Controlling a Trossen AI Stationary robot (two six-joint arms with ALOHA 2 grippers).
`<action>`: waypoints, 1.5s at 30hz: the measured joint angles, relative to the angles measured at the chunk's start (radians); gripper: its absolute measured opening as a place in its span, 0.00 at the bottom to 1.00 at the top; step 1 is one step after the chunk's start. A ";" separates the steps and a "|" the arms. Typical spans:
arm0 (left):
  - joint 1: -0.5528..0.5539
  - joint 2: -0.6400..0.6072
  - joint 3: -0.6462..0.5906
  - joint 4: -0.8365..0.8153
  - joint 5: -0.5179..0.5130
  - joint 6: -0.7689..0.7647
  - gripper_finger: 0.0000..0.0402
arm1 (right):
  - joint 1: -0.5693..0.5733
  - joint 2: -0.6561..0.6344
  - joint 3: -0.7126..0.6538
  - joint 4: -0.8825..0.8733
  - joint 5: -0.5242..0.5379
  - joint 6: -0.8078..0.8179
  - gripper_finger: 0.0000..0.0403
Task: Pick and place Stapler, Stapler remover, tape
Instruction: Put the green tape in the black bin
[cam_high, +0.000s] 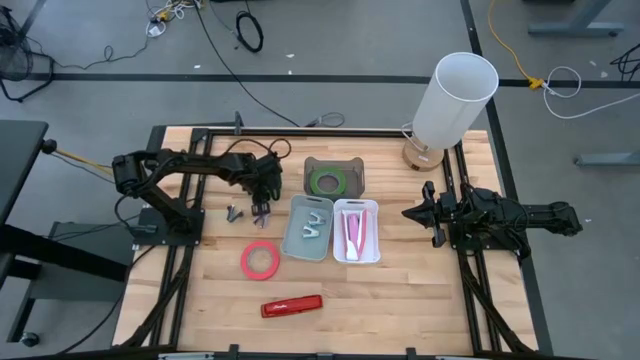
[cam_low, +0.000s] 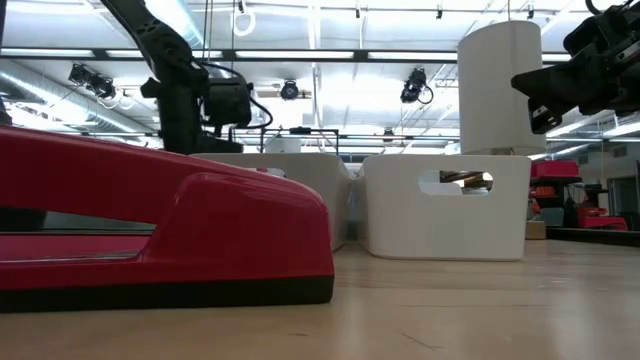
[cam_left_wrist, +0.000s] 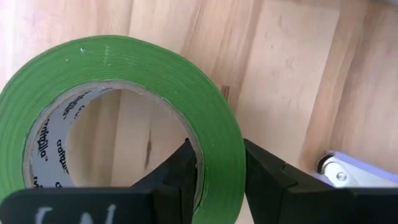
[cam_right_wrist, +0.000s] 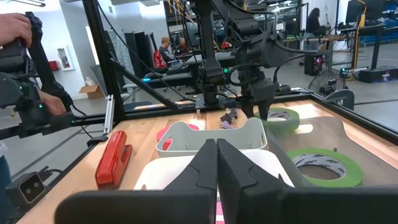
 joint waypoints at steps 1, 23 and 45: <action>0.000 0.000 0.011 -0.008 0.000 0.000 0.28 | 0.000 0.000 0.000 0.000 0.000 0.000 0.01; 0.000 -0.001 0.268 -0.220 -0.045 0.008 0.28 | 0.000 0.000 0.000 0.000 0.000 0.000 0.01; -0.096 -0.002 0.412 -0.149 -0.041 0.164 0.28 | 0.000 0.000 0.000 0.000 0.000 0.000 0.01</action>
